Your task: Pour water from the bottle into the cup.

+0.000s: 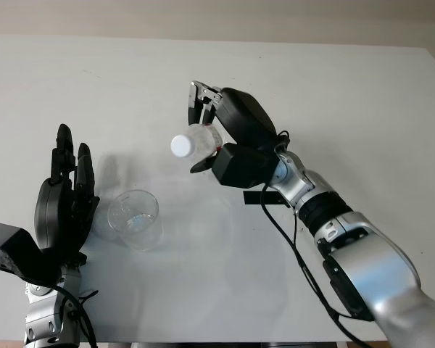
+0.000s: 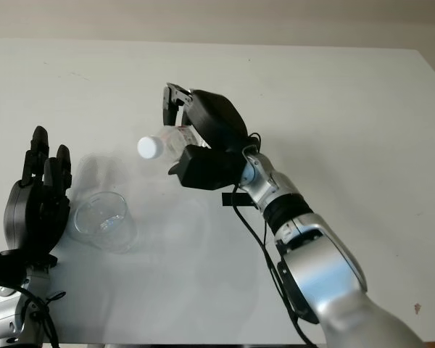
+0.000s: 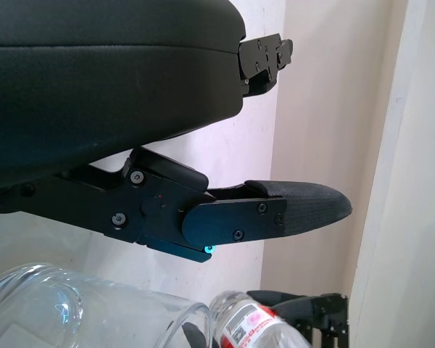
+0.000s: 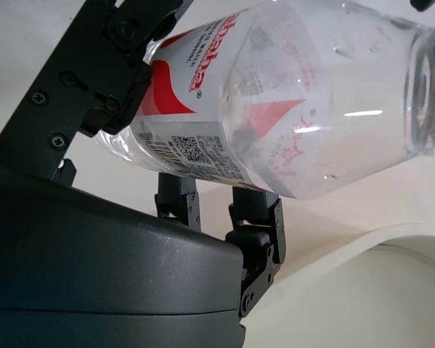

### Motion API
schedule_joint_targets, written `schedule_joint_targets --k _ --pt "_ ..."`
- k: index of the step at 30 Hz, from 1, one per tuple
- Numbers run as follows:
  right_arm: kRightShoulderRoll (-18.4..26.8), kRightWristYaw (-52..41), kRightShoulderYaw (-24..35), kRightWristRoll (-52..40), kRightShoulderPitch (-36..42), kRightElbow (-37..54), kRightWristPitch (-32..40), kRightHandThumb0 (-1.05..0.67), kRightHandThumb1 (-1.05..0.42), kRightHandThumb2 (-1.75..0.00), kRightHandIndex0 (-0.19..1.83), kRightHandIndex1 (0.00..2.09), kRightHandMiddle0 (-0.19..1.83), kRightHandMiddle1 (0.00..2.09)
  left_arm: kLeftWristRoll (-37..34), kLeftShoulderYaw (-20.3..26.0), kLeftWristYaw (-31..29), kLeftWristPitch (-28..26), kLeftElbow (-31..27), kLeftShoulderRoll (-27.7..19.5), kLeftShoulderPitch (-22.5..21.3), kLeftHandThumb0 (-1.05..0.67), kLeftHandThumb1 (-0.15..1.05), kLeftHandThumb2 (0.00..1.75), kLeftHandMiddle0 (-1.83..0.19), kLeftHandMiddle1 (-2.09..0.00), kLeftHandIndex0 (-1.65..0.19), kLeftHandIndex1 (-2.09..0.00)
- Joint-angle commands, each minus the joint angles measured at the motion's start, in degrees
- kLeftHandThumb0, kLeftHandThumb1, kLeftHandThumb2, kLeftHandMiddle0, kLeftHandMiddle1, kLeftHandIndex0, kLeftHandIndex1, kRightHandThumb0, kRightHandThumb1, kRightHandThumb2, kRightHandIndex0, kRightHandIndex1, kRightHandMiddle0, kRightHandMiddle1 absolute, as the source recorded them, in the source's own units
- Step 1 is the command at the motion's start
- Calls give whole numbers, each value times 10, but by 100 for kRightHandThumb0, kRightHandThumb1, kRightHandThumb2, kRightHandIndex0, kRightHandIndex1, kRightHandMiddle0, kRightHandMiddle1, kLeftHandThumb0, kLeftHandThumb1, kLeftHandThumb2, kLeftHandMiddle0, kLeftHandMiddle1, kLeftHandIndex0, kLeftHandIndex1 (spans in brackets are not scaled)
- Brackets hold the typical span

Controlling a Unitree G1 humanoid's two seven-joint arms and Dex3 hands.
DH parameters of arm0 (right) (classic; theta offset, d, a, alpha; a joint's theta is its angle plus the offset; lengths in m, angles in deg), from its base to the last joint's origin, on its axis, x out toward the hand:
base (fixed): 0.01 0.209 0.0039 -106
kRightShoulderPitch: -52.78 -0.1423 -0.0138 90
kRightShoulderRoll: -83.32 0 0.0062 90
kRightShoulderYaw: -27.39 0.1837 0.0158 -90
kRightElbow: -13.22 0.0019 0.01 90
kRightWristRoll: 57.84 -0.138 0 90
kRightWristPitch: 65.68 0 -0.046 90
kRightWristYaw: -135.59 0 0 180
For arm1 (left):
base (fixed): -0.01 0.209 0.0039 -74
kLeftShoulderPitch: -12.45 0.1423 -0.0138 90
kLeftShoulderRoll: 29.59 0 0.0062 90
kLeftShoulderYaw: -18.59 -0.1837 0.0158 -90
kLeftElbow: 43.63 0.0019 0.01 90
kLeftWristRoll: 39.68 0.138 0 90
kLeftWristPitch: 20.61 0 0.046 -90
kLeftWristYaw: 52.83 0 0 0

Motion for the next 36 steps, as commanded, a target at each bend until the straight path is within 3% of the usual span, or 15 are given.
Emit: schedule_joint_targets --k 1,9,24,36 --pt "1 22 -10 10 -19 -6 -9 -38 -105 -24 108 209 71 209 0 -3 2 -1 10 6 6 -74 105 48 14 -5 17 -5" --pt "-2 121 -56 63 -37 -20 -1 -41 -105 -23 111 209 78 209 -6 -1 -8 4 22 6 5 -72 105 49 16 -5 19 -5" --pt "-8 174 -73 79 -60 -1 -12 -40 -105 -24 115 209 85 209 -6 -4 -1 3 26 10 0 -72 105 47 15 -6 18 -5" --pt "-28 235 -114 120 -83 -11 -9 -44 -105 -25 131 209 95 209 -5 -8 1 5 30 12 -3 -73 105 48 15 -5 19 -5"
